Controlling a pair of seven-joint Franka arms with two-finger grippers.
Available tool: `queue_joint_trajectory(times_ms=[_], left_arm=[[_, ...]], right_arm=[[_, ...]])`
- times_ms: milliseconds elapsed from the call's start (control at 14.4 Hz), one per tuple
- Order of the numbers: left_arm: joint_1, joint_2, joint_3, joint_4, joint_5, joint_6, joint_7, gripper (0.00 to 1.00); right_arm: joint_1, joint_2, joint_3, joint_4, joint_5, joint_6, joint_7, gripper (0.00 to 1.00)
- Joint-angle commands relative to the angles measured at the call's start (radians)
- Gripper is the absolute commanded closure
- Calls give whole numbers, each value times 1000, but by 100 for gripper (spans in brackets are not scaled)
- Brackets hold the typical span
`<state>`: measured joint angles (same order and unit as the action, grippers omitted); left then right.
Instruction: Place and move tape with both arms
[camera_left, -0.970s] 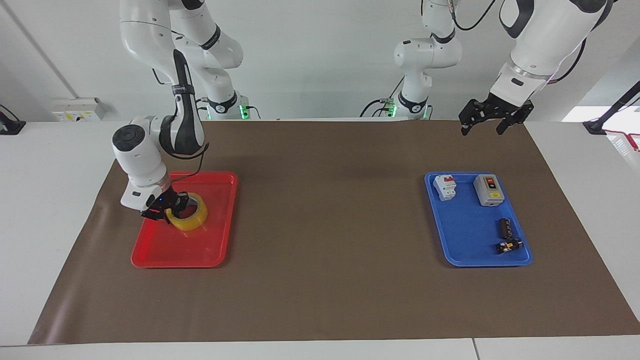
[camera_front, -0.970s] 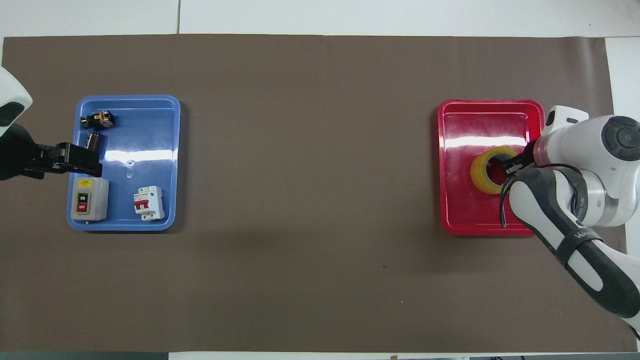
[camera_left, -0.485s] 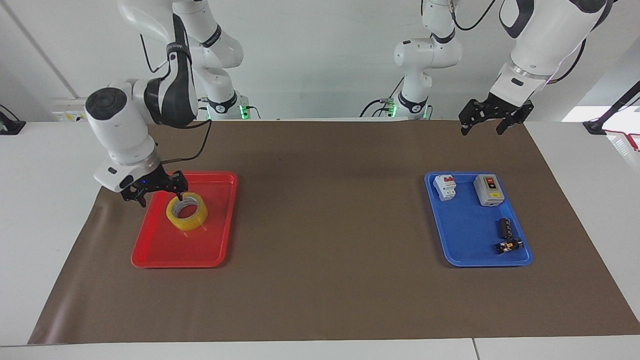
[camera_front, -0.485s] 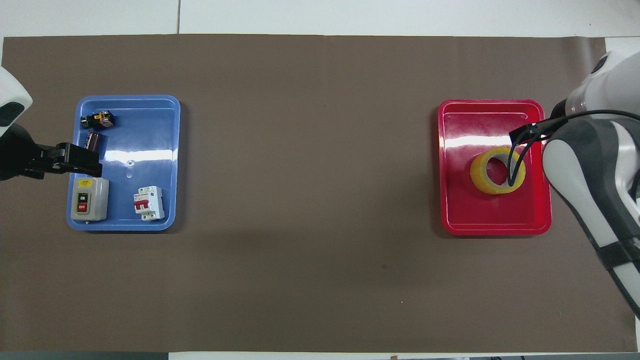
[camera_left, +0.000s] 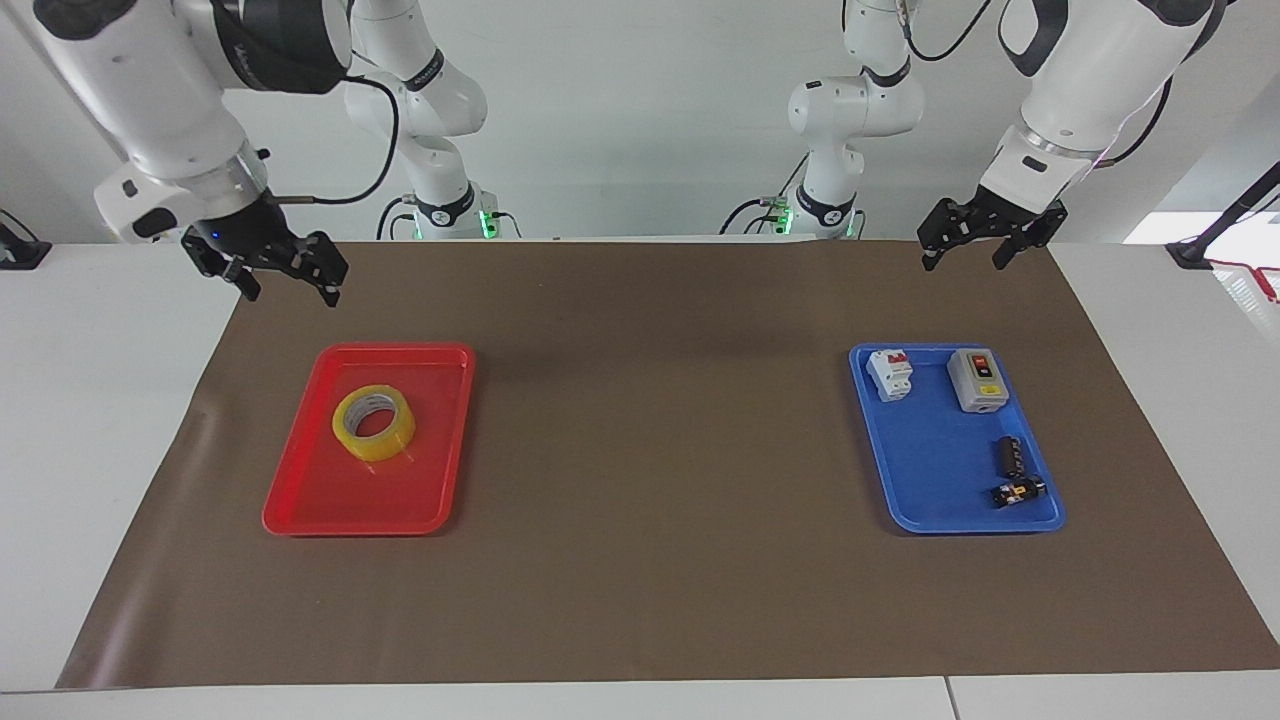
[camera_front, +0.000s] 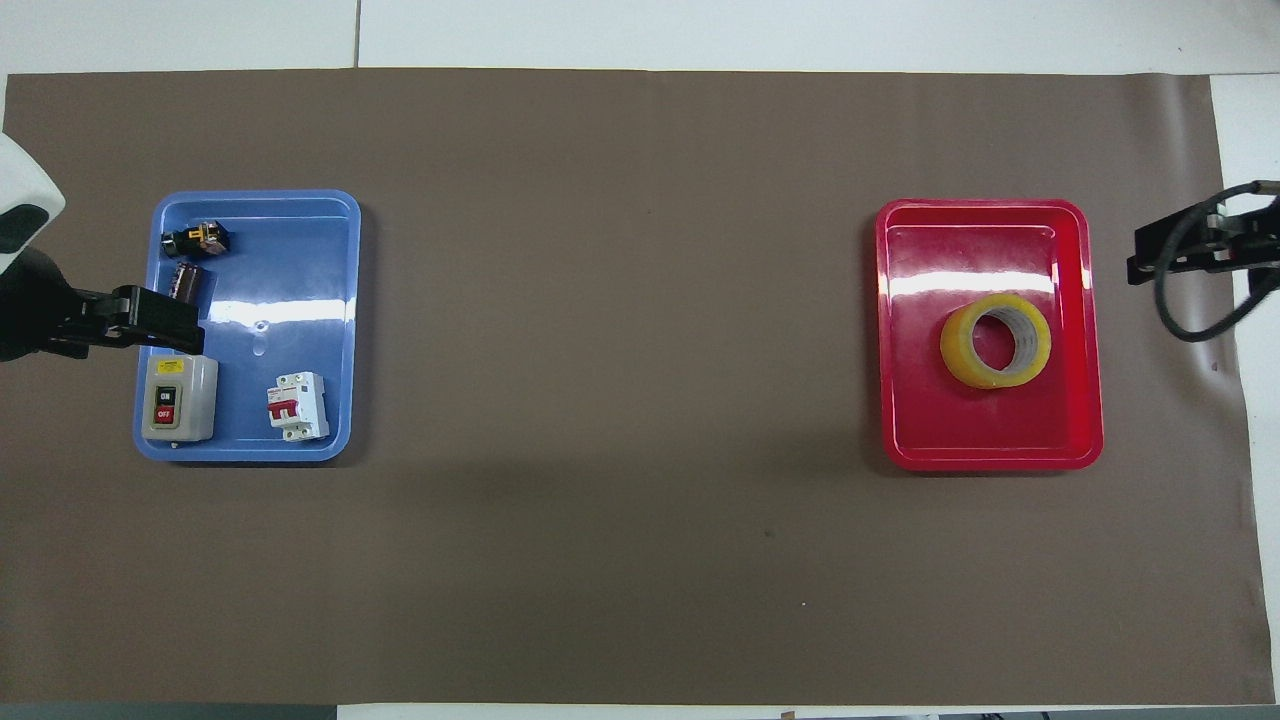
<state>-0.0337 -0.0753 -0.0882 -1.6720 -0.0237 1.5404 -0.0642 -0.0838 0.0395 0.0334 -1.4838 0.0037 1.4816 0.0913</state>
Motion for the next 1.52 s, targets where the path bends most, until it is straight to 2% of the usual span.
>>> queue_joint_trajectory(times_ms=[0,208,624,1455], left_arm=[[-2,-8,5,-6,-2,-8,-3,0],[-2,-8,5,-6,-1,-8,-3,0],[-2,-9,5,-6,-2,-10,-3,0],[-2,-9,5,-6,-2,-8,-3,0]], right_arm=[[-53,-41,-16,-28,65,-11,11,0],[-39,-134,-12,-218,55,83,4,0],[-39,-132,16,-210,32,86,-2,0],[-43,-130,14,-210,27,94,-4,0]])
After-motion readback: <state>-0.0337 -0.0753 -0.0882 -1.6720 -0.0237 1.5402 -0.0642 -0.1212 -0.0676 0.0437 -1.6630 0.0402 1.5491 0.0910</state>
